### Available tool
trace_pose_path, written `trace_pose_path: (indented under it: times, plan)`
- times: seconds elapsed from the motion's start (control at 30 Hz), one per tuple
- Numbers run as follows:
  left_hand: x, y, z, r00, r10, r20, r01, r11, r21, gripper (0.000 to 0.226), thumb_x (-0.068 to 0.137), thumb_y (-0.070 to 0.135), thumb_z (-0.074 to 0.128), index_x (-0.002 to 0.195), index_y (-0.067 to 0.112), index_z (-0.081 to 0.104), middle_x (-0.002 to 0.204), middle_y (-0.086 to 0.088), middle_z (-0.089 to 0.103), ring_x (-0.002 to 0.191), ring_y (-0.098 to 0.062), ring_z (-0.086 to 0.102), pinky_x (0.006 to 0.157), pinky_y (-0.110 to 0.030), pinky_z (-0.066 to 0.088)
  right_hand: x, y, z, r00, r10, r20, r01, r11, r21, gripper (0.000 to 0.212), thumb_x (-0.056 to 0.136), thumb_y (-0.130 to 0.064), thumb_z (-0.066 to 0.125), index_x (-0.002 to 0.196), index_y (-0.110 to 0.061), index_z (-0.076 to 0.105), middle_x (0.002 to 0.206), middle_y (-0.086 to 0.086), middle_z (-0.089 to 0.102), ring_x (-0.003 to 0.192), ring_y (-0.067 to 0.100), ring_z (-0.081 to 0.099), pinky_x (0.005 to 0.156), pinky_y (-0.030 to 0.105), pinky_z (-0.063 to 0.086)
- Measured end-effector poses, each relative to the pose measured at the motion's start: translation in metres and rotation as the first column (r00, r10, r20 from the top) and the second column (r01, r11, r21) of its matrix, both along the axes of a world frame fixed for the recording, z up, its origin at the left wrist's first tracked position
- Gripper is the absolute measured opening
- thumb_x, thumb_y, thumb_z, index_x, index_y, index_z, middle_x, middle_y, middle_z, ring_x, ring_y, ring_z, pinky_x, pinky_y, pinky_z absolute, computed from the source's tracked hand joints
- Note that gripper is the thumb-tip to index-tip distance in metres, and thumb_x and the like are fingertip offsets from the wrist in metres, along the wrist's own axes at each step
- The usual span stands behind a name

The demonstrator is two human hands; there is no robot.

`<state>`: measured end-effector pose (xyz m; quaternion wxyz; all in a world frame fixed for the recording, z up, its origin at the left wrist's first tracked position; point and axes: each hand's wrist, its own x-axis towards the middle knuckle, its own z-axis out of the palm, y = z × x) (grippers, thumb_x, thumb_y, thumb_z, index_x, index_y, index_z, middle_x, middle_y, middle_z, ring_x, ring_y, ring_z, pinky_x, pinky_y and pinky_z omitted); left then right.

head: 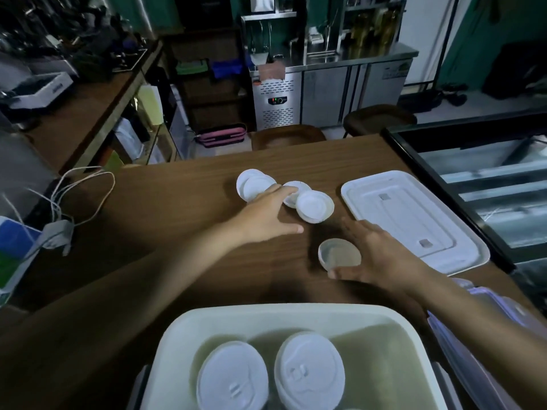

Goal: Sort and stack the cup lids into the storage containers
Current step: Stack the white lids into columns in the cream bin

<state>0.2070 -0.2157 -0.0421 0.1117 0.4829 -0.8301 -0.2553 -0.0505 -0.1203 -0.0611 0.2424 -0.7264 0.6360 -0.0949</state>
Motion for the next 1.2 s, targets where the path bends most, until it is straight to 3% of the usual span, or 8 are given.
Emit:
trace_pose_path:
  times: [0.13, 0.3, 0.4, 0.5, 0.63, 0.87, 1.07, 1.2]
  plan:
    - [-0.029, -0.020, -0.016, 1.000, 0.013, -0.025, -0.012, 1.000, 0.008, 0.094, 0.079, 0.046, 0.087, 0.154, 0.020, 0.037, 0.160, 0.004, 0.037, 0.147, -0.014, 0.034, 0.117, -0.030, 0.029, 0.009, 0.001, -0.012, 0.998, -0.025, -0.059, 0.026, 0.999, 0.022, 0.122, 0.068, -0.068, 0.082, 0.163, -0.026, 0.018, 0.164, -0.006, 0.028, 0.152, 0.018, 0.023, 0.119, 0.038, 0.033]
    - [-0.057, -0.033, -0.031, 0.997, 0.057, 0.050, -0.059, 0.998, 0.036, 0.110, 0.079, 0.056, 0.083, 0.163, 0.015, 0.024, 0.169, -0.002, 0.025, 0.157, -0.021, 0.018, 0.124, -0.041, 0.025, 0.007, 0.000, -0.028, 0.997, -0.075, 0.000, 0.074, 0.996, -0.045, 0.108, 0.068, -0.068, 0.080, 0.157, -0.032, 0.031, 0.152, -0.006, 0.046, 0.137, 0.017, 0.046, 0.108, 0.039, 0.046]
    - [-0.065, -0.040, -0.037, 0.994, 0.101, 0.045, -0.102, 0.994, 0.030, 0.104, 0.077, 0.060, 0.083, 0.157, 0.013, 0.037, 0.162, -0.003, 0.034, 0.153, -0.022, 0.023, 0.118, -0.038, 0.030, 0.004, 0.000, -0.026, 0.994, -0.080, 0.068, 0.085, 0.994, -0.074, 0.104, 0.067, -0.063, 0.084, 0.154, -0.032, 0.038, 0.147, -0.008, 0.048, 0.132, 0.015, 0.050, 0.107, 0.038, 0.047]
    - [-0.063, -0.043, -0.041, 0.993, 0.103, 0.063, -0.104, 0.995, 0.007, 0.085, 0.063, 0.068, 0.080, 0.129, 0.018, 0.059, 0.134, 0.003, 0.053, 0.131, -0.020, 0.045, 0.098, -0.033, 0.042, 0.002, 0.001, -0.024, 0.992, -0.072, 0.102, 0.075, 0.997, -0.020, 0.106, 0.064, -0.066, 0.085, 0.153, -0.032, 0.039, 0.147, -0.011, 0.047, 0.132, 0.014, 0.049, 0.107, 0.039, 0.046]
    - [-0.055, -0.031, -0.031, 0.999, 0.046, 0.029, -0.046, 0.999, -0.004, 0.050, 0.070, 0.055, 0.086, 0.097, 0.020, 0.063, 0.097, 0.007, 0.064, 0.093, -0.015, 0.059, 0.068, -0.027, 0.040, 0.004, 0.005, -0.023, 0.989, -0.062, 0.134, 0.062, 0.998, 0.005, 0.090, 0.064, -0.060, 0.090, 0.140, -0.032, 0.051, 0.134, -0.017, 0.048, 0.120, 0.008, 0.051, 0.097, 0.027, 0.042]
    - [-0.031, -0.008, -0.005, 0.996, -0.045, -0.073, 0.043, 0.998, -0.034, 0.037, 0.070, 0.041, 0.086, 0.068, 0.025, 0.052, 0.065, 0.015, 0.051, 0.065, -0.003, 0.050, 0.061, -0.026, 0.037, 0.006, 0.011, -0.013, 0.969, -0.051, 0.243, 0.039, 0.998, 0.053, 0.080, 0.066, -0.047, 0.094, 0.131, -0.036, 0.049, 0.128, -0.018, 0.045, 0.112, -0.006, 0.050, 0.081, 0.009, 0.039]
    - [-0.009, 0.022, 0.034, 0.974, -0.086, -0.209, 0.086, 0.996, -0.007, 0.033, 0.071, 0.030, 0.087, 0.088, 0.029, 0.058, 0.090, 0.012, 0.064, 0.087, -0.010, 0.059, 0.076, -0.038, 0.052, 0.005, 0.015, 0.006, 0.951, -0.019, 0.310, 0.018, 1.000, 0.006, 0.078, 0.069, -0.042, 0.095, 0.135, -0.035, 0.053, 0.128, -0.019, 0.056, 0.117, -0.006, 0.054, 0.092, 0.011, 0.043]
    - [0.016, 0.045, 0.058, 0.974, -0.021, -0.226, 0.017, 1.000, -0.019, 0.077, 0.070, 0.035, 0.094, 0.136, 0.032, 0.053, 0.133, 0.012, 0.061, 0.120, -0.001, 0.052, 0.108, -0.036, 0.048, 0.006, 0.017, 0.028, 0.957, 0.019, 0.288, 0.012, 0.994, -0.106, 0.079, 0.068, -0.041, 0.095, 0.135, -0.030, 0.056, 0.125, -0.013, 0.054, 0.116, 0.005, 0.057, 0.101, 0.030, 0.048]
